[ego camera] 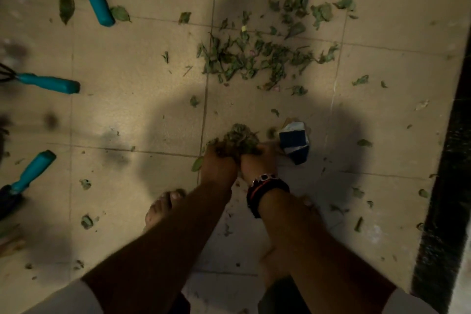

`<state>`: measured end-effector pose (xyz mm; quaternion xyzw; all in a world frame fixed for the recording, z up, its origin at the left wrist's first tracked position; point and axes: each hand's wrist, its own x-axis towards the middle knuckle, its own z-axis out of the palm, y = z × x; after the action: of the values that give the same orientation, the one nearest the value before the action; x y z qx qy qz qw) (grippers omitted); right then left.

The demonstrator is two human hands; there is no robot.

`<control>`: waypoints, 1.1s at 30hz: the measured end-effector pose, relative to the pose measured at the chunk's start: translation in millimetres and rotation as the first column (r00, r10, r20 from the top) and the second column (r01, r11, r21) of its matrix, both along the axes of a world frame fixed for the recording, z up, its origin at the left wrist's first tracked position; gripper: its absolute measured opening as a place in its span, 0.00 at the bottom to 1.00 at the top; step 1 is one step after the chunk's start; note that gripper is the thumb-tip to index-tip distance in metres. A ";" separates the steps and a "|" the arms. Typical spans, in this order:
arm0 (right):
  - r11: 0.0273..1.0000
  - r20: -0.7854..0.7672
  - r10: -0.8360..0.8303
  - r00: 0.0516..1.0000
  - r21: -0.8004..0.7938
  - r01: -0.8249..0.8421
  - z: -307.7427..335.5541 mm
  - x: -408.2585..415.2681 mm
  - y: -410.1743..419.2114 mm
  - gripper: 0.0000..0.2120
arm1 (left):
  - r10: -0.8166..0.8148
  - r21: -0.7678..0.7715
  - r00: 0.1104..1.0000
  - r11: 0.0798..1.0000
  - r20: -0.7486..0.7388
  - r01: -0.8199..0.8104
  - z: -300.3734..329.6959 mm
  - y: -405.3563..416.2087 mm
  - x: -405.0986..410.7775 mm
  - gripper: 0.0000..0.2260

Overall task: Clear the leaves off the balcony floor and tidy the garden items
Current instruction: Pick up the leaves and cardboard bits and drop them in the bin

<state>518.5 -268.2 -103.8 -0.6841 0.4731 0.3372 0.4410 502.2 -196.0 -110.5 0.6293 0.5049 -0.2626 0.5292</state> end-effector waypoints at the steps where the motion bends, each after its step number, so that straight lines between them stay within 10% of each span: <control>1: 0.998 0.029 0.050 0.998 -0.028 -0.049 6.5 9.9 -10.2 0.14 | -0.020 -0.012 1.000 1.000 0.014 0.020 9.5 -3.7 15.3 0.15; 6: 0.904 0.348 0.186 0.919 -0.427 -0.021 18.8 82.7 -84.0 0.21 | -0.426 0.401 0.894 0.850 0.140 0.342 16.1 48.6 68.3 0.14; 10: 0.718 0.068 0.504 0.861 -0.587 -0.374 -12.7 159.2 -124.0 0.29 | -0.776 0.725 0.630 0.457 0.042 0.515 -1.4 65.7 155.8 0.22; 15: 0.431 -0.096 0.806 0.583 -0.579 -0.692 -28.2 182.7 -104.6 0.34 | -0.880 0.652 0.452 0.257 -0.147 0.713 -10.2 28.9 206.9 0.35; 21: 0.213 0.124 0.977 0.173 -0.555 -0.804 -30.3 109.8 -73.5 0.23 | -0.995 0.478 -0.080 -0.046 0.051 0.877 -7.2 -5.4 152.9 0.42; 25: 0.428 0.291 0.904 0.314 -0.624 -0.654 -21.9 154.7 -117.3 0.22 | -0.975 0.636 0.165 0.220 0.145 0.740 -1.4 31.8 182.2 0.27; 28: 0.446 0.138 0.834 0.534 -0.739 -0.506 -17.7 224.9 -148.4 0.29 | -0.908 0.801 0.412 0.301 0.076 0.517 3.7 71.0 234.5 0.21; 33: 0.464 -0.049 0.792 0.608 -0.599 -0.653 -30.0 284.5 -155.7 0.34 | -0.653 0.606 0.684 0.411 -0.326 0.681 17.6 118.2 292.0 0.39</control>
<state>803.0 -423.9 -133.7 -0.9508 0.1558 0.2537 0.0852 794.2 -77.9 -92.9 0.9196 0.2814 -0.2560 0.0978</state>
